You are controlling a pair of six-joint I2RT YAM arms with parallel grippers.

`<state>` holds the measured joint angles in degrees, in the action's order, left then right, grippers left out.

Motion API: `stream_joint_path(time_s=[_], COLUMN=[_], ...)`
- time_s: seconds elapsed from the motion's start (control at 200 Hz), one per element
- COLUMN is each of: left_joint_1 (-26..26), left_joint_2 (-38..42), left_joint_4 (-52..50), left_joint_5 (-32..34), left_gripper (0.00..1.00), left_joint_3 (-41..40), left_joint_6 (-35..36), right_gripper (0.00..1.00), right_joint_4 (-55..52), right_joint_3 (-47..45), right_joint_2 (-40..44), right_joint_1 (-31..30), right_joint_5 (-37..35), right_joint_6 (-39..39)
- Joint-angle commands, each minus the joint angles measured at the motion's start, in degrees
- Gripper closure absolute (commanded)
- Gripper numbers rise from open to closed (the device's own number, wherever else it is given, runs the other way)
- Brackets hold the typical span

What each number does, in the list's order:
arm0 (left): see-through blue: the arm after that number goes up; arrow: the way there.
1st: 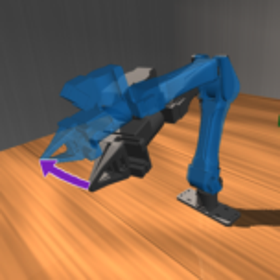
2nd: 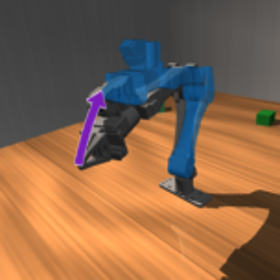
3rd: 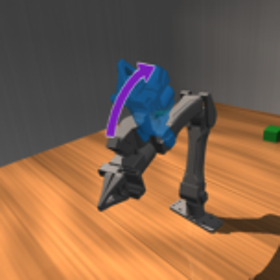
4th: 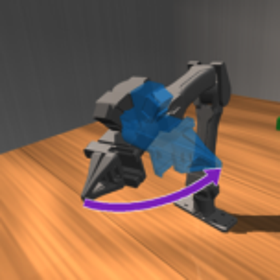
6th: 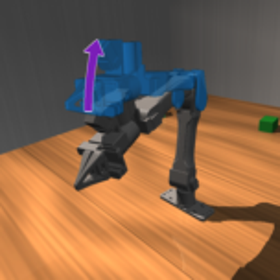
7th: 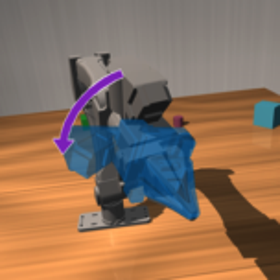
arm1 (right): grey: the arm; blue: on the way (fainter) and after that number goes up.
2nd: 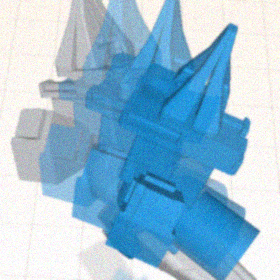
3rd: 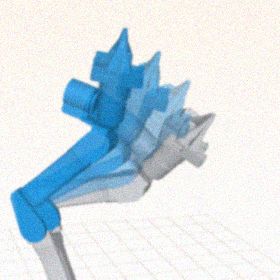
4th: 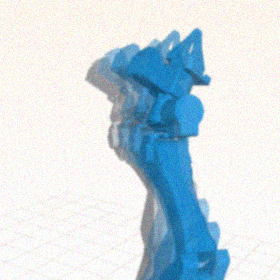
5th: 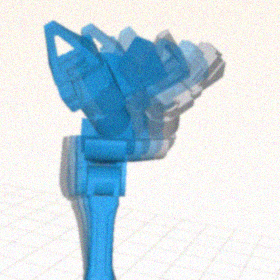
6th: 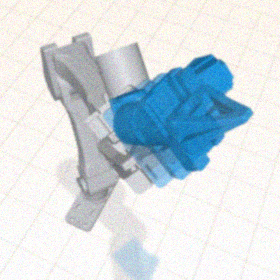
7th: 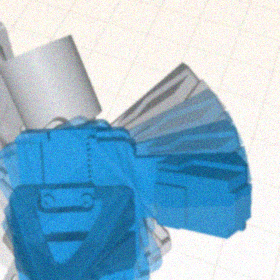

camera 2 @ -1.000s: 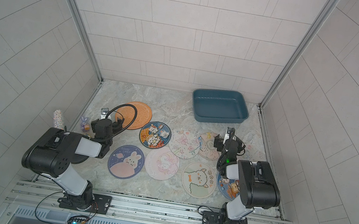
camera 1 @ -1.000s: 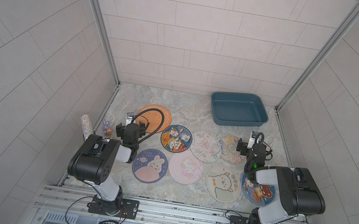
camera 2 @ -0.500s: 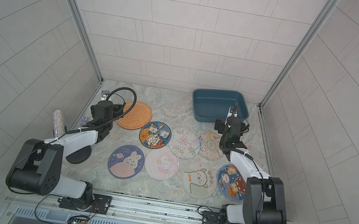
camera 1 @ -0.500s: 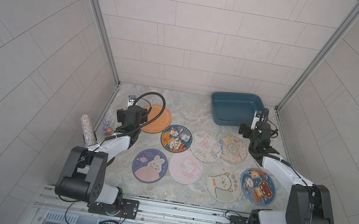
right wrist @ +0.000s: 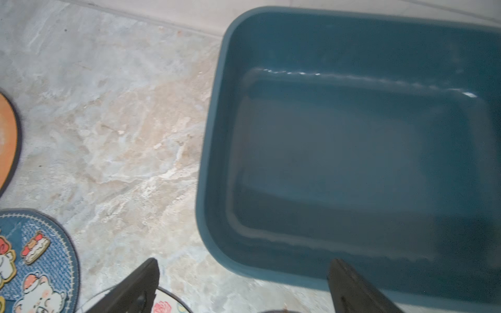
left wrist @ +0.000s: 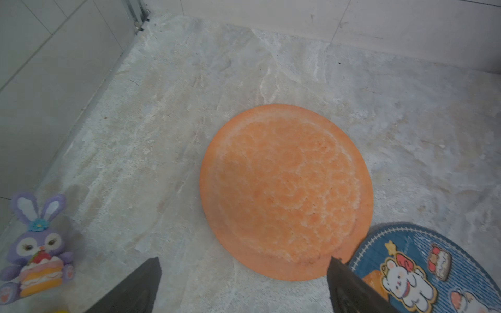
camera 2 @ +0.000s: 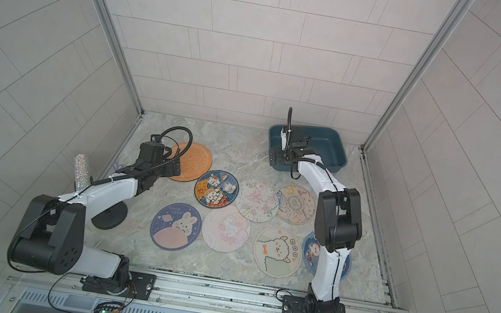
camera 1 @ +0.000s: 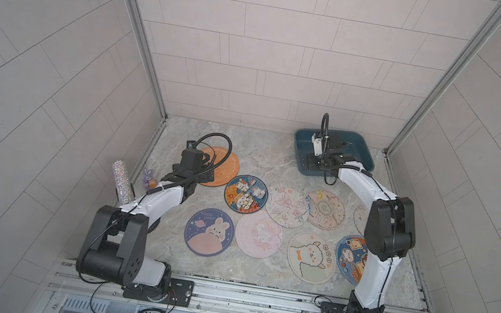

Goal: Put the coasters into the storage box
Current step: Move the storage box to the center of the board.

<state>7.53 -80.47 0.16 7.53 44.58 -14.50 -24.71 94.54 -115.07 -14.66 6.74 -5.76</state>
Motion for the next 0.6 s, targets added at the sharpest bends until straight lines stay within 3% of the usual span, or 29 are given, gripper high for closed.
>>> stream_joint_path(time_s=[0.0, 0.595], left_joint_1=[1.31, 2.49], left_joint_2=[-0.12, -1.74], left_joint_4=[-1.94, -2.3], left_joint_5=[-2.07, -2.07], left_gripper=[0.0, 0.0], left_joint_3=[1.49, 1.74], left_joint_6=[-1.14, -1.14], right_gripper=[0.0, 0.0], right_joint_4=[-7.89, -11.29], right_joint_3=[4.85, 18.83], right_joint_2=[-2.97, -15.67], right_joint_1=[-1.43, -7.7], right_joint_5=[3.95, 8.42], right_joint_6=[0.75, -0.92])
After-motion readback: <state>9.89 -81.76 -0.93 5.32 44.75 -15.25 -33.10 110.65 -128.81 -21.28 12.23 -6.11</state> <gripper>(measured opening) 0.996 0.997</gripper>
